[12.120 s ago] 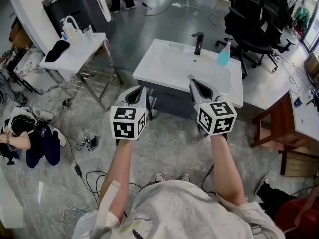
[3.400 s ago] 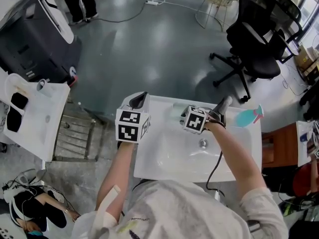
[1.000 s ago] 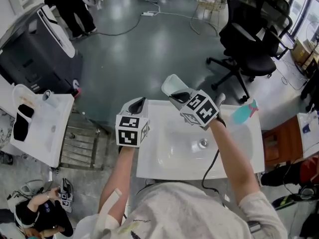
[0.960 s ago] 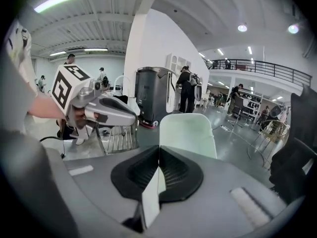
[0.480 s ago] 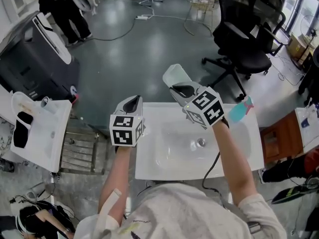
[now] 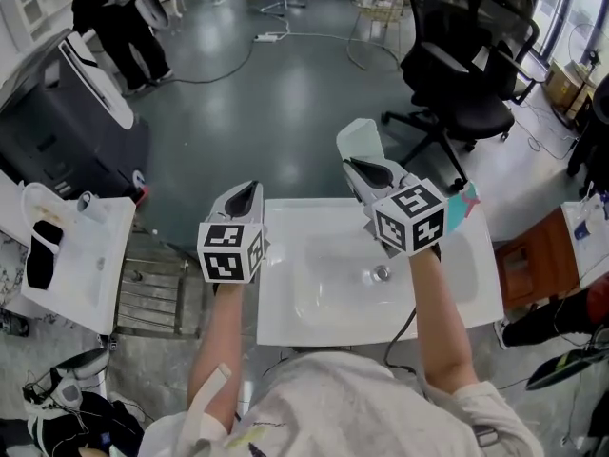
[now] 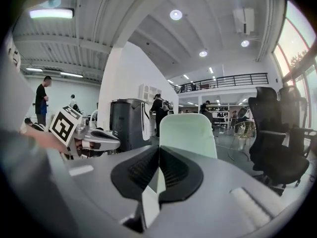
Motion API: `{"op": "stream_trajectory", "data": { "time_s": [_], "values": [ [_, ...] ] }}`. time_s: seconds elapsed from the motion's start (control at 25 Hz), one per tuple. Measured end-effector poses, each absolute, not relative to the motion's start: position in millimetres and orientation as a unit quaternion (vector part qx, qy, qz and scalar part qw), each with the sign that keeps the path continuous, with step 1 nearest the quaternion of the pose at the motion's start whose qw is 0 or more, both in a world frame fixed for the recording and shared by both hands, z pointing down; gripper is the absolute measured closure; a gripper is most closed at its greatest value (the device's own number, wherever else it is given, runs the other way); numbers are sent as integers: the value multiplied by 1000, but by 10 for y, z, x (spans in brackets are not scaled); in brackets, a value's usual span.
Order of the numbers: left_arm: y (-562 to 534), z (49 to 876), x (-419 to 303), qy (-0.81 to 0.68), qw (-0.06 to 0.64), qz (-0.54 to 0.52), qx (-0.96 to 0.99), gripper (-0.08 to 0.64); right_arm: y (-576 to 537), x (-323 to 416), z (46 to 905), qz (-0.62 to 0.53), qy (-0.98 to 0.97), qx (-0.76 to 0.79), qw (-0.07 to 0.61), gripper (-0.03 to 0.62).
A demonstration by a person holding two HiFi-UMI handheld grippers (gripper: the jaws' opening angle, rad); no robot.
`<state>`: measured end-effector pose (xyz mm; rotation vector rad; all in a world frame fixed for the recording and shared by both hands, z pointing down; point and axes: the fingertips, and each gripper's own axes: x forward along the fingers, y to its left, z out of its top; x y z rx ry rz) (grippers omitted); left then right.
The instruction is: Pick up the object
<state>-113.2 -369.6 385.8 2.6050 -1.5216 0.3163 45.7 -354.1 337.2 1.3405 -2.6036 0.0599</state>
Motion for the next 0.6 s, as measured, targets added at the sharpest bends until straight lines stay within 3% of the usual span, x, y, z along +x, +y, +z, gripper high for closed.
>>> {"op": "stream_trajectory", "data": {
  "time_s": [0.24,0.6],
  "values": [
    [-3653,3855,-1121,-502,51,107,857,560,-3513,648,3382,32,-859,506,63,583],
    [-3613,3807,-1113,-503,50,102,857,560,-3461,723,3435,35,-848,527,53,583]
  ]
}}
